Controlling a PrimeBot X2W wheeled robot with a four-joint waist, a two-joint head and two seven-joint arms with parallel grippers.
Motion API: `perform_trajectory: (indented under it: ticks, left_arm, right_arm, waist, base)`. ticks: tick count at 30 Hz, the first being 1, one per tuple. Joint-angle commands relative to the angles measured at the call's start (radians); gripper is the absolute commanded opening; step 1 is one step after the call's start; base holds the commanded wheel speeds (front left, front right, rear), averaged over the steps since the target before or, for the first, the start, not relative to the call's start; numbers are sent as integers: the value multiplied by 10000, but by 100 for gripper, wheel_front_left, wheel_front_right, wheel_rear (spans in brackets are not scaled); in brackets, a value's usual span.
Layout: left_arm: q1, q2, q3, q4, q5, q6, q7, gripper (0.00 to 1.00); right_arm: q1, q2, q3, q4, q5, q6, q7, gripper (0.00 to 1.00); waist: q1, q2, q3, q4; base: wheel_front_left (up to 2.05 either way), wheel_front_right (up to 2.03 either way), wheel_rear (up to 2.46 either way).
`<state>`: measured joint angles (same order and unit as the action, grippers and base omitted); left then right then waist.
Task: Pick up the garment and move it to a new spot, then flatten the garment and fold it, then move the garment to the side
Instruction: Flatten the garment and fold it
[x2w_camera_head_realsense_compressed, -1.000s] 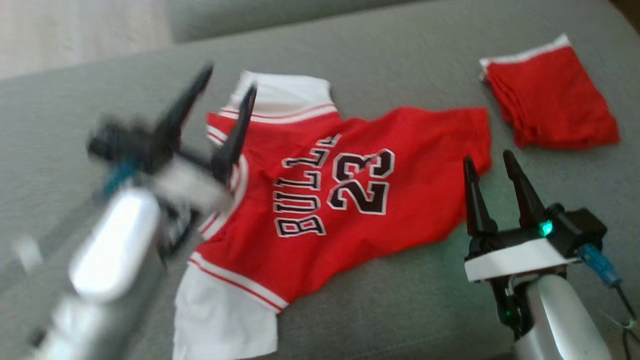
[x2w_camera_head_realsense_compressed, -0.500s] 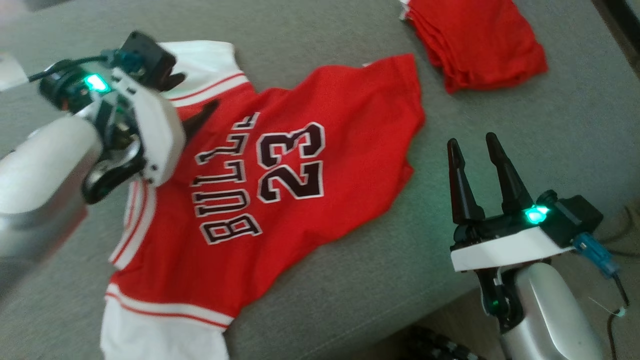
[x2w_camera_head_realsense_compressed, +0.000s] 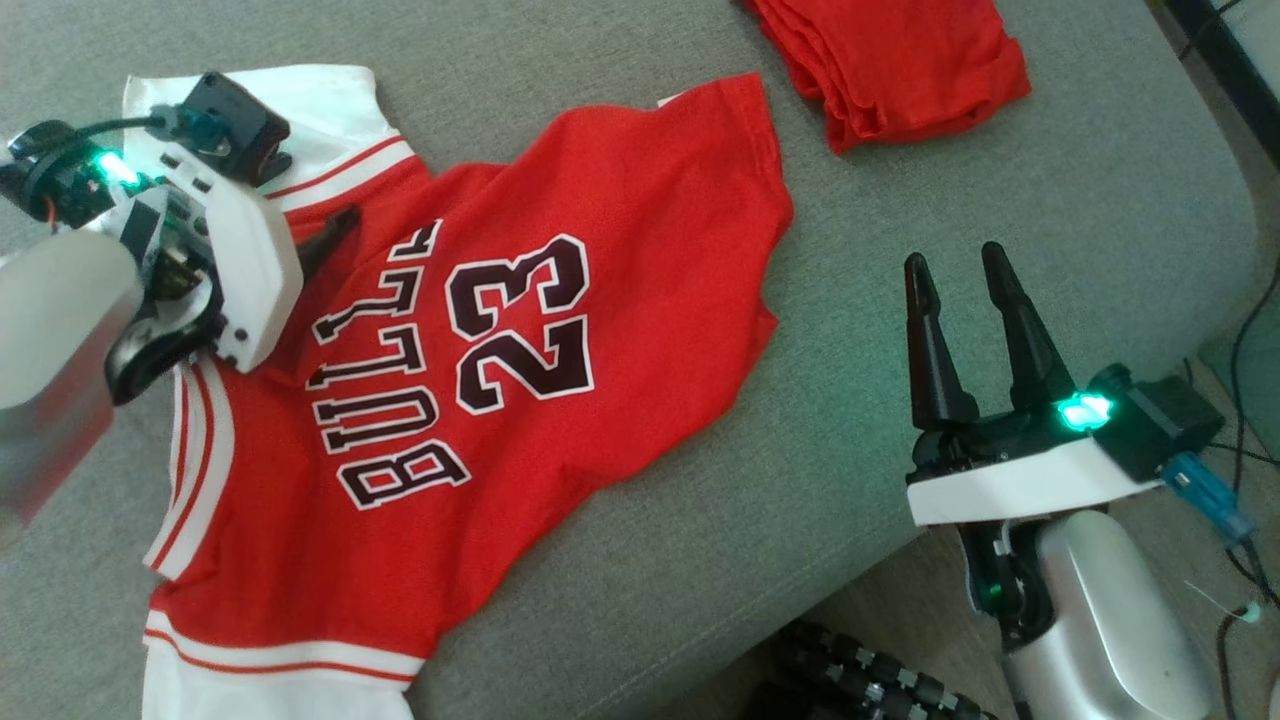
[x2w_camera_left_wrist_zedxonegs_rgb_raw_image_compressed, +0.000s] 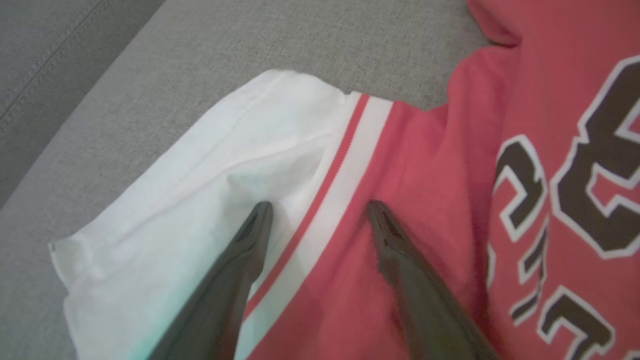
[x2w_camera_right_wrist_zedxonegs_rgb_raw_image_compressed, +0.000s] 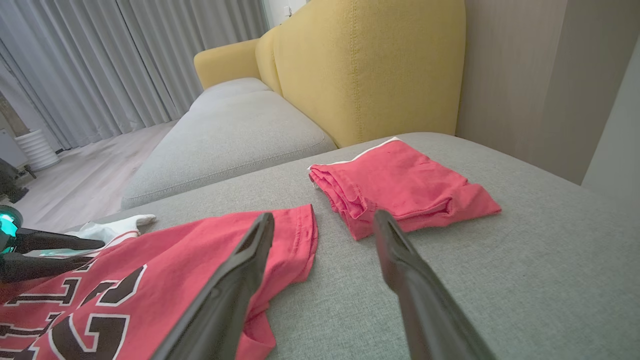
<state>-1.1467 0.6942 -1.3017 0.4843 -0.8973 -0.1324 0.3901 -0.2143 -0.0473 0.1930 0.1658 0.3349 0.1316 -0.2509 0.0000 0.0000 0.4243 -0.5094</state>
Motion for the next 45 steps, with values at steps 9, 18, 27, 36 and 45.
perform_trajectory:
  ticks: [9, 18, 27, 36, 45]
  left_arm:
    - [-881, 380, 227, 1023, -70, 18, -788, 0]
    - [-1590, -22, 682, 2861, 109, 144, -2730, 0]
    - [-2168, -239, 1260, 4469, 123, 867, -4103, 0]
    - [-2265, -678, 1451, 5589, 150, 1027, -5478, 100]
    - [-1673, -1402, 1772, 5443, 84, 794, -6472, 100]
  right_arm:
    - [-134, -29, 136, -424, 5, -9, -108, 100]
    - [-182, -29, 160, -414, -184, -9, -108, 100]
    - [-226, -29, 158, -413, -310, -9, -108, 100]
    - [-233, -29, 152, -375, -465, -9, -109, 100]
    - [-223, -29, -124, -300, -921, -9, -109, 100]
  waist:
    - [0, 0, 94, 192]
    - [0, 0, 141, 515]
    - [0, 0, 187, 724]
    - [0, 0, 189, 1095]
    - [0, 0, -597, 2123]
  base:
    - [0, 0, 0]
    - [0, 0, 0]
    - [0, 0, 0]
    - [0, 0, 0]
    - [0, 0, 0]
